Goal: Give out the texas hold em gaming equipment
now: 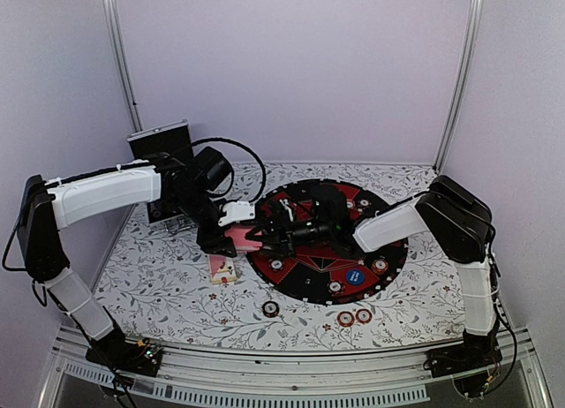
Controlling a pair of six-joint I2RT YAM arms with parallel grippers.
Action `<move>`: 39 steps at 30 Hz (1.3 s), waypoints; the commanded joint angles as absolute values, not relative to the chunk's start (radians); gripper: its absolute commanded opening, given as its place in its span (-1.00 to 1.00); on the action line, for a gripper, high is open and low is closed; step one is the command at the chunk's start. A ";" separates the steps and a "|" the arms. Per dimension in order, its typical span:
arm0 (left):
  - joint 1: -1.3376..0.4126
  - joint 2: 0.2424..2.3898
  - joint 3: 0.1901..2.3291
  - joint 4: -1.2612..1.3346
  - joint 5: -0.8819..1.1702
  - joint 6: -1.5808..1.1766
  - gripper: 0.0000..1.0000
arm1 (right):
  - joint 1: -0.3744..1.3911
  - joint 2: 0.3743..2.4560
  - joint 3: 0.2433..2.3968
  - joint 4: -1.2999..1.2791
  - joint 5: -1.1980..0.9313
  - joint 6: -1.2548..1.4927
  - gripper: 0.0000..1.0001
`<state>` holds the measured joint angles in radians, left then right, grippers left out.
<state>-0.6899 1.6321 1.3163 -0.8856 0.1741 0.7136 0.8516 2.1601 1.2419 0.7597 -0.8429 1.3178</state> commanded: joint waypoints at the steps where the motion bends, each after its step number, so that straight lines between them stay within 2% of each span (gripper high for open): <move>1: -0.680 1.641 1.350 -0.877 0.182 0.710 -0.77 | 0.836 2.108 1.219 0.735 -0.827 1.298 -0.08; 6: -0.678 1.643 1.349 -0.875 0.183 0.710 -0.77 | 0.837 2.105 1.220 0.743 -0.830 1.298 -0.02; 11: -0.678 1.643 1.350 -0.875 0.185 0.706 -0.78 | 0.843 2.099 1.224 0.775 -0.823 1.309 0.41; 14: -0.677 1.643 1.350 -0.873 0.186 0.706 -0.78 | 0.851 2.108 1.247 0.790 -0.829 1.325 0.45; 25: -0.678 1.644 1.357 -0.874 0.195 0.701 -0.79 | 0.890 2.224 1.353 0.804 -0.843 1.381 0.43; 27: -0.678 1.643 1.357 -0.875 0.195 0.701 -0.79 | 0.892 2.241 1.371 0.804 -0.842 1.389 0.39; 33: -0.676 1.639 1.355 -0.880 0.190 0.701 -0.80 | 0.891 2.245 1.347 0.808 -0.832 1.396 0.09; 39: -0.676 1.638 1.359 -0.882 0.195 0.699 -0.81 | 0.870 2.208 1.273 0.845 -0.816 1.404 0.01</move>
<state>-0.6769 1.6375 1.3273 -0.8940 0.1738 0.7059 0.8841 2.2360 1.3205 0.8135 -0.8375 1.3987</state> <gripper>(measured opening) 0.660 0.513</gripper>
